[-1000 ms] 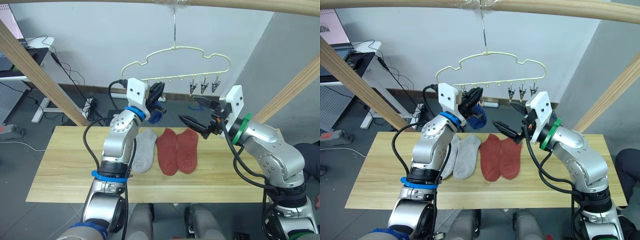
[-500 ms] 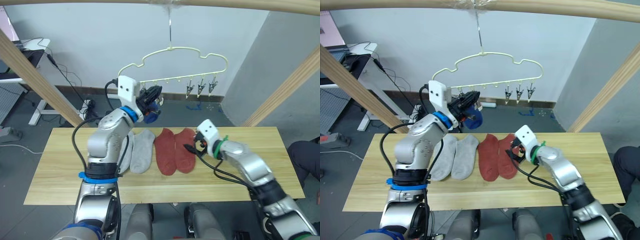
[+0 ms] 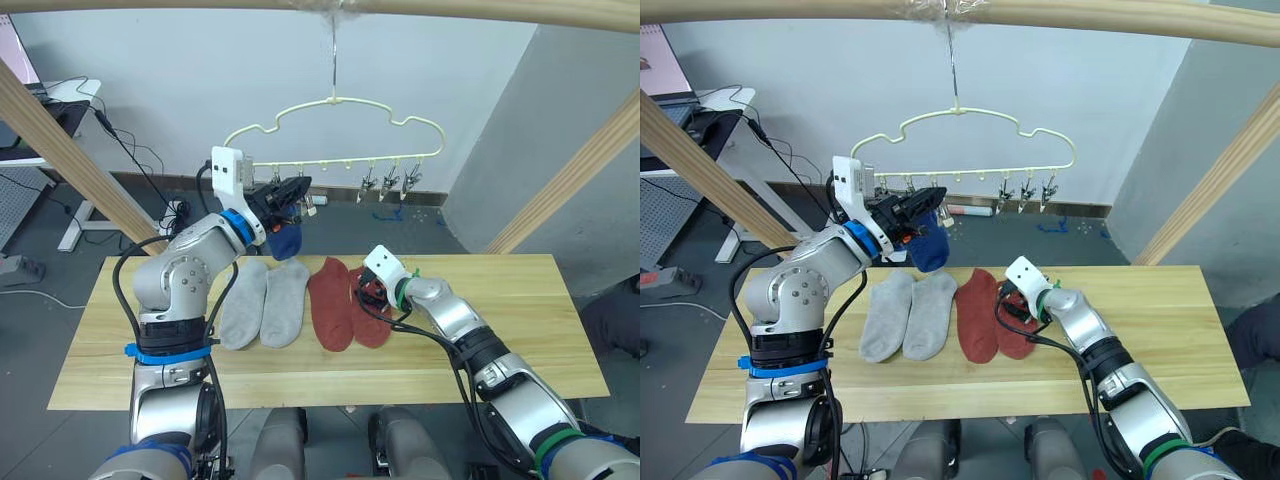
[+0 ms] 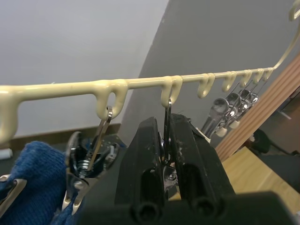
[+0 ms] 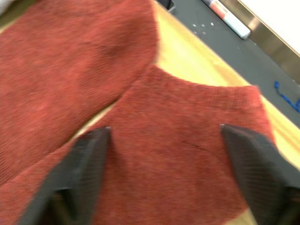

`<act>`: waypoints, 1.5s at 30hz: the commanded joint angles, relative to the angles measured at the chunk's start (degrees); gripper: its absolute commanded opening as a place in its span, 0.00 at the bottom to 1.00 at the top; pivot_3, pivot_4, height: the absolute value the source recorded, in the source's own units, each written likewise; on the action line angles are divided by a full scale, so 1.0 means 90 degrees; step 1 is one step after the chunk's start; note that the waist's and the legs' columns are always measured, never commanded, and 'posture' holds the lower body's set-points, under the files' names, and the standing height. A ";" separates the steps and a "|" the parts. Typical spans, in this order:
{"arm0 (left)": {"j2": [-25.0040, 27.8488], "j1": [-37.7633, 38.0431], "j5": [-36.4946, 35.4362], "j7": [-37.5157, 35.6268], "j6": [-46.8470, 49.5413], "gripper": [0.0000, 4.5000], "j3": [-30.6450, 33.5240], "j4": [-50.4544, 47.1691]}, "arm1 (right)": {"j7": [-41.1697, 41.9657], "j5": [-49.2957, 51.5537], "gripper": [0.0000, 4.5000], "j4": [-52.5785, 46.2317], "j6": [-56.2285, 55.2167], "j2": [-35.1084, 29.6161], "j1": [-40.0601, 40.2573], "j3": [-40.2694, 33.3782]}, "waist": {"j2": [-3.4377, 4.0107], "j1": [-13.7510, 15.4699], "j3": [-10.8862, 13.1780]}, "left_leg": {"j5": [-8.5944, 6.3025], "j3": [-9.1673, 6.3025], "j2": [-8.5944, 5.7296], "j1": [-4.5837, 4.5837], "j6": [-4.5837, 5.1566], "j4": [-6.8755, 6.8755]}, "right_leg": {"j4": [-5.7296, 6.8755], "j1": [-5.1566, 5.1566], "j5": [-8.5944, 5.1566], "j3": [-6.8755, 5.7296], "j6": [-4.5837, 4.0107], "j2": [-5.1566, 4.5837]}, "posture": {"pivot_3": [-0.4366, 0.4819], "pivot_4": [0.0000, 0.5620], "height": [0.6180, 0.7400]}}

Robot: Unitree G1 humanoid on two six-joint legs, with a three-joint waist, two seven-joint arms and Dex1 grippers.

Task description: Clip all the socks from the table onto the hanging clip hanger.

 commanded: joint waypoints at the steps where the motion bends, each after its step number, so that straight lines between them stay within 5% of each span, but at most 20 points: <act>1: 0.0076 -0.0069 -0.0217 0.0124 0.0201 0.00 0.0155 -0.0227 | 0.0221 -0.0100 0.54 -0.0200 0.0087 -0.0125 0.0433 -0.0023 | 0.0000 0.0001 0.0000 | 0.0000 -0.0001 0.0000 0.0003 0.0000 -0.0001 | 0.0000 0.0004 0.0000 0.0000 0.0000 0.0001 | 0.56 0.47 1.00; 8: 0.0093 0.0041 -0.0284 0.0139 0.0272 0.00 0.0079 -0.0263 | 0.0563 -0.0071 0.00 -0.1195 0.0022 -0.0490 0.0887 -0.0191 | 0.0000 0.0008 0.0000 | 0.0000 0.0003 -0.0004 0.0001 -0.0001 -0.0001 | -0.0006 0.0004 0.0000 0.0004 0.0000 -0.0001 | 0.55 0.48 1.00; 16: -0.0049 0.0025 -0.0648 0.0333 0.0680 0.00 0.0222 -0.0253 | 0.0949 -0.0073 0.00 -0.2541 -0.0615 -0.0913 0.1271 -0.0214 | -0.0001 0.0000 0.0002 | 0.0000 0.0008 -0.0004 -0.0005 -0.0001 -0.0008 | -0.0012 -0.0005 0.0000 0.0011 0.0000 0.0000 | 0.54 0.47 1.00; 27: -0.0352 -0.0278 -0.1859 0.1384 0.1696 0.00 0.1058 0.0125 | 0.0242 -0.0496 0.00 -0.4581 -0.1226 -0.0901 0.1334 -0.0536 | -0.0004 0.0012 0.0004 | 0.0000 0.0004 -0.0004 -0.0008 -0.0003 -0.0007 | -0.0014 -0.0004 0.0000 0.0008 0.0001 -0.0001 | 0.54 0.46 1.00; 45: -0.0844 -0.0760 -0.3478 0.3067 0.1497 0.00 0.1971 0.0942 | -0.0086 -0.0734 0.00 -0.5632 -0.2668 -0.0727 0.1658 -0.0459 | -0.0005 0.0011 0.0005 | 0.0002 0.0003 -0.0003 -0.0007 -0.0007 -0.0005 | -0.0015 -0.0003 0.0000 0.0006 0.0001 -0.0003 | 0.52 0.46 1.00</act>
